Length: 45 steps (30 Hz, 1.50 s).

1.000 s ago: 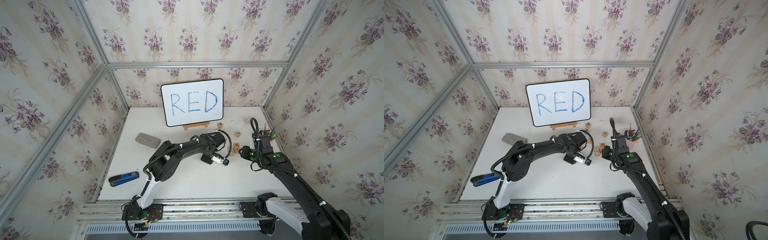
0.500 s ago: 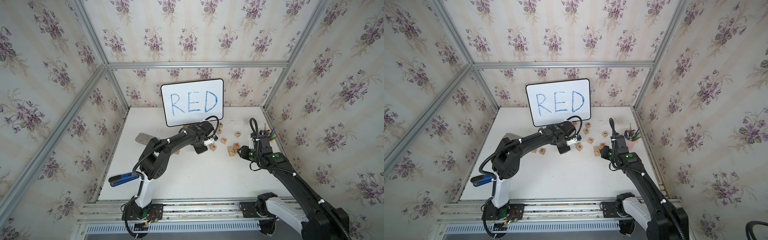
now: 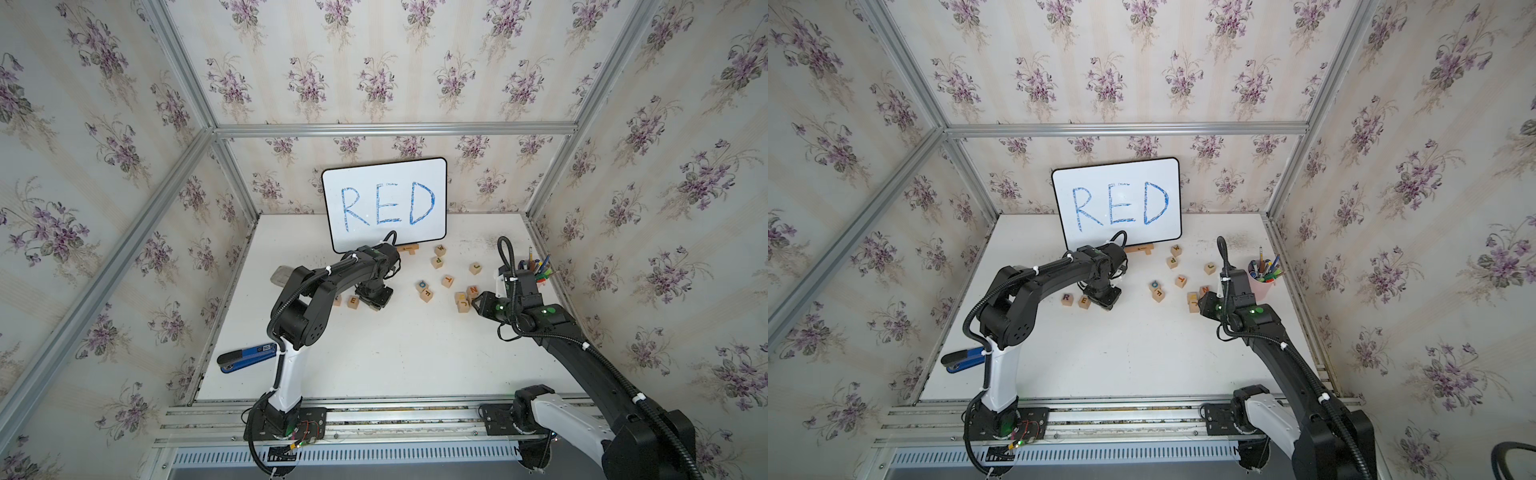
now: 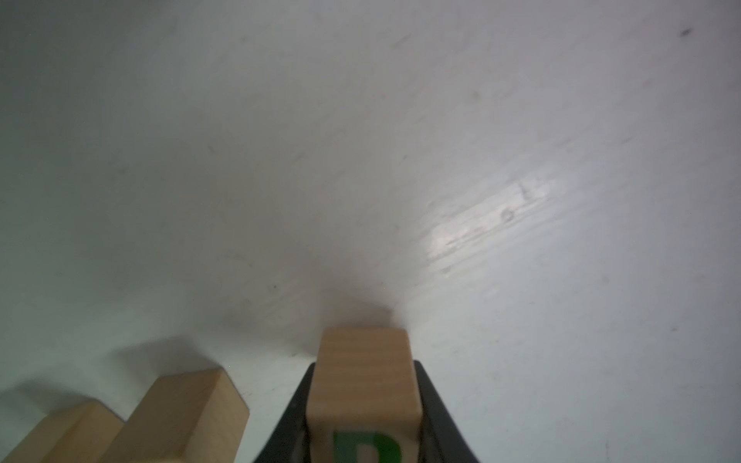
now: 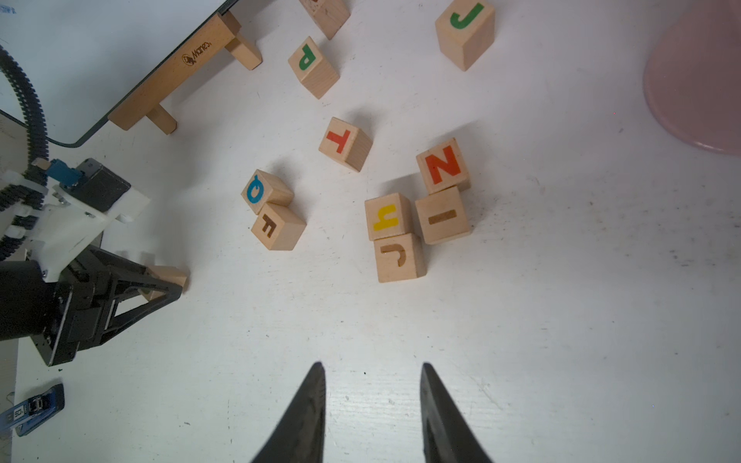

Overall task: Assemble the uppercase word "red" with letter blocks
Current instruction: Place the letter block at the center of the board, then adjust the letter block at the center of the board.

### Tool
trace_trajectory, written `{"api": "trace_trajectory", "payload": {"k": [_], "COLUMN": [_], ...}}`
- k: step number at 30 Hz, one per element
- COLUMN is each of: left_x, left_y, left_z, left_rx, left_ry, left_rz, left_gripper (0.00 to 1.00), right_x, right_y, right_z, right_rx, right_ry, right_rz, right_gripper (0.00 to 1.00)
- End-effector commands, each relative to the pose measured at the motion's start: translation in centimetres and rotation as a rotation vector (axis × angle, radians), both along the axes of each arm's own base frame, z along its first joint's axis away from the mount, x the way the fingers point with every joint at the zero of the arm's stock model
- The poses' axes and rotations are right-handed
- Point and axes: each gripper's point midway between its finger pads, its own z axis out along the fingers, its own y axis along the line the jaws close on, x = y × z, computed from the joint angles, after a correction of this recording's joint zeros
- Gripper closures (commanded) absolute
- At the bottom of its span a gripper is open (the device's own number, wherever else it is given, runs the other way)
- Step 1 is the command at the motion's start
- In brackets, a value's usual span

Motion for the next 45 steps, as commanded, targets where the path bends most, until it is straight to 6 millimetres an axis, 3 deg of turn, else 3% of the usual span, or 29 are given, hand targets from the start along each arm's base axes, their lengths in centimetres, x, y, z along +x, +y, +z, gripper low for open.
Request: {"api": "trace_trajectory", "payload": {"k": [1, 8, 14, 18, 24, 27, 29, 32, 37, 45], "left_x": [-1.1, -1.6, -0.4, 0.2, 1.0, 0.6, -0.1, -1.0, -2.8, -1.8], "left_y": [0.6, 1.0, 0.6, 0.0, -1.9, -3.5, -5.0, -5.7, -4.3, -2.4], "left_z": [-0.4, -0.8, 0.1, 2.0, 6.4, 8.5, 9.4, 10.1, 8.5, 6.5], "left_rx": [0.011, 0.022, 0.005, -0.032, -0.103, -0.135, -0.157, -0.163, -0.127, -0.071], "left_ry": [0.04, 0.051, -0.007, -0.058, -0.174, -0.225, -0.248, -0.268, -0.244, -0.165], "left_rz": [0.101, 0.119, 0.105, 0.092, 0.003, -0.119, -0.274, -0.515, -0.876, -1.031], "left_gripper": [0.72, 0.6, 0.39, 0.36, 0.29, 0.25, 0.21, 0.2, 0.19, 0.19], "right_x": [0.4, 0.0, -0.2, -0.2, 0.1, 0.4, 0.5, 0.7, 0.9, 1.0], "right_y": [0.2, 0.2, 0.4, 0.3, 0.4, 0.5, 0.6, 0.7, 0.9, 1.0], "right_z": [0.2, -0.2, -0.6, -0.5, -0.4, -0.2, -0.1, -0.1, -0.2, -0.3], "right_rx": [0.018, 0.023, 0.03, 0.03, 0.031, 0.033, 0.033, 0.034, 0.043, 0.052], "right_ry": [-0.011, -0.009, -0.004, -0.01, -0.015, -0.018, -0.02, -0.022, -0.018, -0.012], "right_rz": [-0.009, -0.005, -0.001, -0.001, 0.0, 0.005, 0.008, 0.009, 0.016, 0.012], "right_gripper": [0.64, 0.64, 0.63, 0.62, 0.6, 0.6, 0.6, 0.6, 0.61, 0.63]}}
